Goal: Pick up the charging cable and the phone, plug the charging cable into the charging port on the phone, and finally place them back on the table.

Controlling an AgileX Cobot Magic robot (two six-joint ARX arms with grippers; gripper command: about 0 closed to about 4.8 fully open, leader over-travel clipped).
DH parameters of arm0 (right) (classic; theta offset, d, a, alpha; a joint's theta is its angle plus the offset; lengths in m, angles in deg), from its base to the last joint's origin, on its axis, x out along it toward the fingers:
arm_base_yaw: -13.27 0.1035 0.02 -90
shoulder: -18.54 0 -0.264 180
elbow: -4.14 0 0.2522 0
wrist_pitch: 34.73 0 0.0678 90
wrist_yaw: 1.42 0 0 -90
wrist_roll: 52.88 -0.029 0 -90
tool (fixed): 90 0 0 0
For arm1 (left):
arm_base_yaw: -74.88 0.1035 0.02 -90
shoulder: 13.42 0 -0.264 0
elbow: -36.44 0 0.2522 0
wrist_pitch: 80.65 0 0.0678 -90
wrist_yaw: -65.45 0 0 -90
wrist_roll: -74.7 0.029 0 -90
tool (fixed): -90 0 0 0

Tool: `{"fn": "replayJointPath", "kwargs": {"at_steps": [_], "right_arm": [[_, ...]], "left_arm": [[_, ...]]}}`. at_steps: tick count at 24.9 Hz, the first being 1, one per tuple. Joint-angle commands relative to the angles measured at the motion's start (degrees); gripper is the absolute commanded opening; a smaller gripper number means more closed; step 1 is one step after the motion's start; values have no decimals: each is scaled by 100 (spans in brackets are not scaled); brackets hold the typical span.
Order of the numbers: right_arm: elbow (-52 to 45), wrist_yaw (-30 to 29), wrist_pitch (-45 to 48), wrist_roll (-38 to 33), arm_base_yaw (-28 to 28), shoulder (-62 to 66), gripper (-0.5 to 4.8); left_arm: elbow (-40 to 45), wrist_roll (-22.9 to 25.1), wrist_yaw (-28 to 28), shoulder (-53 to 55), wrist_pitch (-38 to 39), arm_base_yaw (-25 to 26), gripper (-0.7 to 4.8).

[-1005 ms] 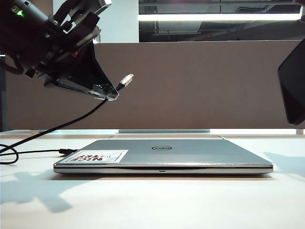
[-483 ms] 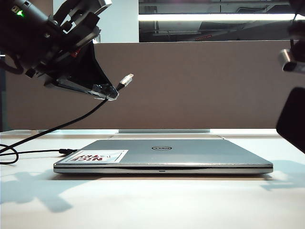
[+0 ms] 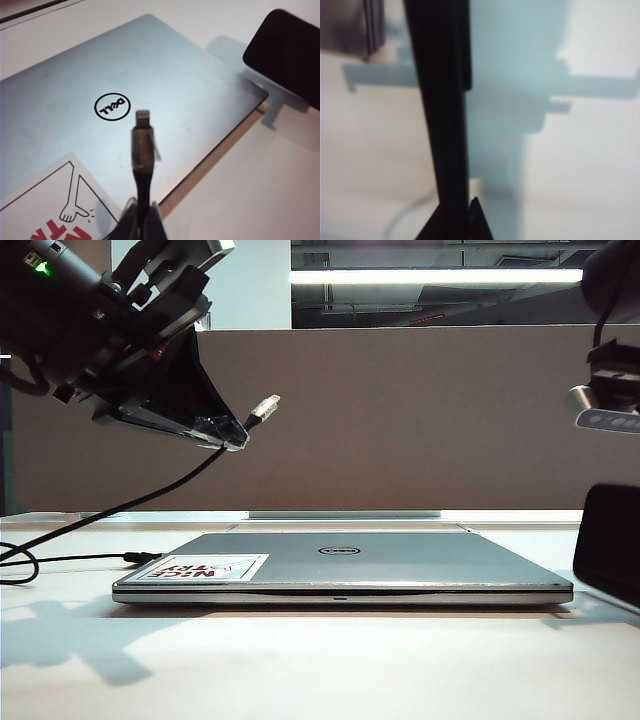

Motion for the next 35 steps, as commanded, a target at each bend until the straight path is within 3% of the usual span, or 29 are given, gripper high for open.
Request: {"fn": "replayJointPath", "kwargs": {"at_steps": [1, 3, 6, 7, 14, 23, 24, 26, 28, 30, 32, 35], "right_arm": [[-72, -219, 232, 118, 11, 151, -6], [-70, -216, 310, 118, 11, 151, -5], [-70, -352, 457, 162, 11, 153, 94], [-70, -387, 507, 162, 11, 153, 95], [-70, -490, 1034, 162, 9, 184, 95], [-72, -487, 1005, 286, 9, 815, 94], [-72, -490, 1034, 291, 9, 872, 83], [-72, -490, 1071, 310, 9, 909, -4], [-57, -490, 1121, 306, 9, 894, -5], [-46, -494, 1099, 306, 9, 833, -6], [15, -667, 1134, 306, 9, 634, -5], [66, -1438, 1641, 249, -2, 192, -6]], "left_arm": [[-15, 44, 11, -15, -111, 7, -8], [-15, 46, 11, -15, -109, 7, -8], [-15, 46, 11, -15, -111, 7, -8], [-15, 46, 11, -15, -111, 7, -8], [-15, 46, 11, -15, -109, 7, -8], [-15, 44, 11, -15, -109, 7, -8], [-15, 44, 11, -15, -109, 7, -8], [-15, 44, 11, -15, -109, 7, -8], [-13, 9, 11, -15, -109, 7, -8], [-13, -188, 13, -15, -107, 4, -8], [-13, -678, 13, -15, -105, 4, -8], [-4, -1043, 13, -15, -68, 4, -8]]}}
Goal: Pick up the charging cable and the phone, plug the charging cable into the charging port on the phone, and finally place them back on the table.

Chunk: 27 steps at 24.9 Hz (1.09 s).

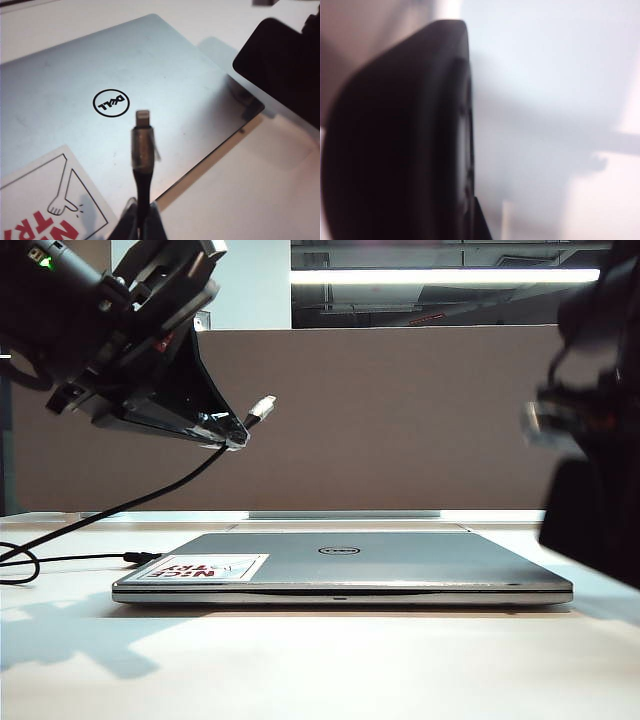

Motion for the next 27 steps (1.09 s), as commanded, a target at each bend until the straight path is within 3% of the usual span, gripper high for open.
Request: {"fn": "replayJointPath", "kwargs": {"at_steps": [1, 6, 10, 18, 25, 27], "right_arm": [[105, -946, 719, -92, -2, -433, -5], [105, -2146, 1978, -680, -2, -787, -6], [39, -3027, 3359, -1235, 2, -726, -6], [-667, -3722, 5654, -2538, 4, -726, -5], [-1784, -3853, 8448, -4299, 61, -723, -5], [-1864, -3847, 8675, -4426, 175, -719, -5]], "left_arm": [[-2, -308, 13, -15, -28, 0, -8], [2, -308, 13, -15, 188, -26, -8], [2, -308, 13, -13, 212, -461, -8], [2, -866, 13, -13, 212, -782, -8], [13, -1287, 13, 133, 205, -785, -8], [13, -1355, 13, 181, 201, -791, -8]]}}
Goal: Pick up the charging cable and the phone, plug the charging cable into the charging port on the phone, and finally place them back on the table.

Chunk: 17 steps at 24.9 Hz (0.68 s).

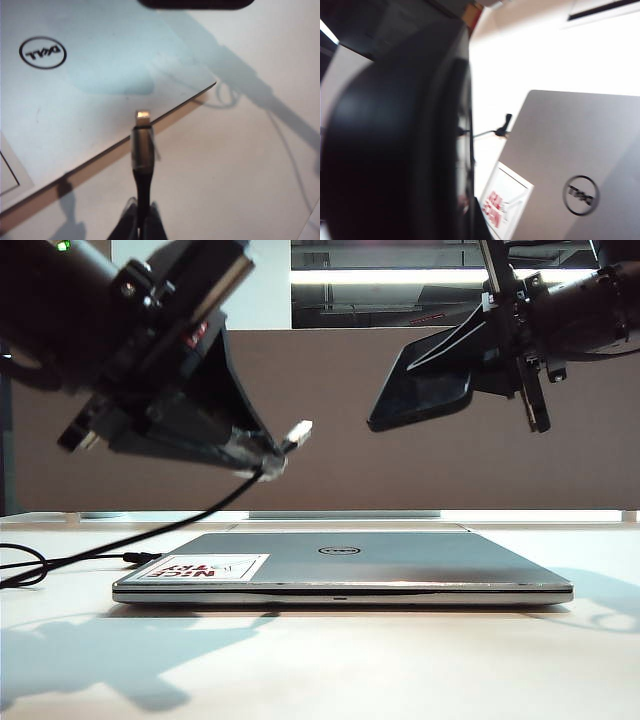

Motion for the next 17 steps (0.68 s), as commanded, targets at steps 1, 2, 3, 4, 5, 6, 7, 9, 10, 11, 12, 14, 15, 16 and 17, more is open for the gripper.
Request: {"fn": "replayJointPath", "kwargs": {"at_steps": [1, 2, 3, 4, 5, 6, 7, 9, 10, 11, 12, 14, 15, 16, 17], "right_arm": [[-31, -68, 647, -295, 201, -42, -5], [-28, -70, 699, -297, 291, -22, -5], [-28, -68, 793, -352, 468, 42, -5], [-31, -81, 927, -409, 586, 133, -5], [-28, -116, 1005, -413, 662, 199, -5], [-28, -118, 1067, -428, 721, 251, -5], [-28, -116, 1119, -468, 774, 310, -5], [-31, -118, 1287, -623, 841, 424, -5], [-31, -114, 1408, -723, 879, 483, -5], [-31, -114, 1534, -782, 901, 531, -5], [-31, -109, 1674, -887, 927, 586, -5], [-31, -111, 1998, -1139, 953, 688, -5], [-33, -111, 2100, -1209, 962, 726, -5], [-33, -111, 2181, -1292, 962, 756, -5], [-35, -109, 2186, -1303, 962, 767, -5]], "left_arm": [[0, -131, 9, 61, -92, -17, -8], [0, -131, 9, 68, -109, -17, -8], [0, -131, 9, 98, -140, -17, -8], [0, -129, 11, 127, -160, -17, -8], [0, -131, 9, 129, -160, -17, -8], [0, -129, 9, 133, -157, -17, -8], [0, -131, 9, 133, -157, -17, -8], [0, -131, 9, 133, -157, -17, -8], [0, -131, 9, 133, -160, -17, -8], [0, -133, 9, 133, -160, -17, -8], [0, -133, 9, 133, -157, -17, -8], [0, -133, 9, 133, -157, -17, -8], [0, -133, 9, 133, -157, -17, -8], [0, -136, 9, 133, -157, -17, -8], [0, -140, 9, 133, -160, -17, -8]]}}
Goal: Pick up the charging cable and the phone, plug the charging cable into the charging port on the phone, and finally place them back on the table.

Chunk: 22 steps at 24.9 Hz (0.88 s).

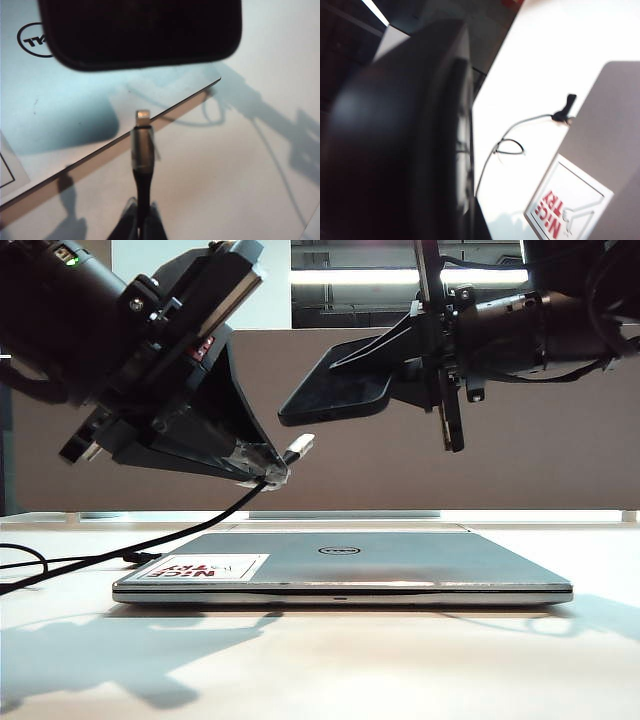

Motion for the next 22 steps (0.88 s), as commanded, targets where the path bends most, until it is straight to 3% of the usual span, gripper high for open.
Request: {"fn": "replayJointPath", "kwargs": {"at_steps": [1, 3, 8, 22], "right_arm": [[35, -52, 420, -221, 9, 4, -5], [31, -52, 411, -223, 9, 24, -5], [24, -48, 380, -223, 9, 24, -5], [20, 31, 374, -251, 63, 24, -5]], "left_arm": [[-13, -140, 9, -11, -70, -11, -8], [-13, -424, 9, -11, -162, -11, -8], [-13, -625, 9, -11, -442, -11, -8], [-13, -636, 9, 52, -581, -11, -8]]}}
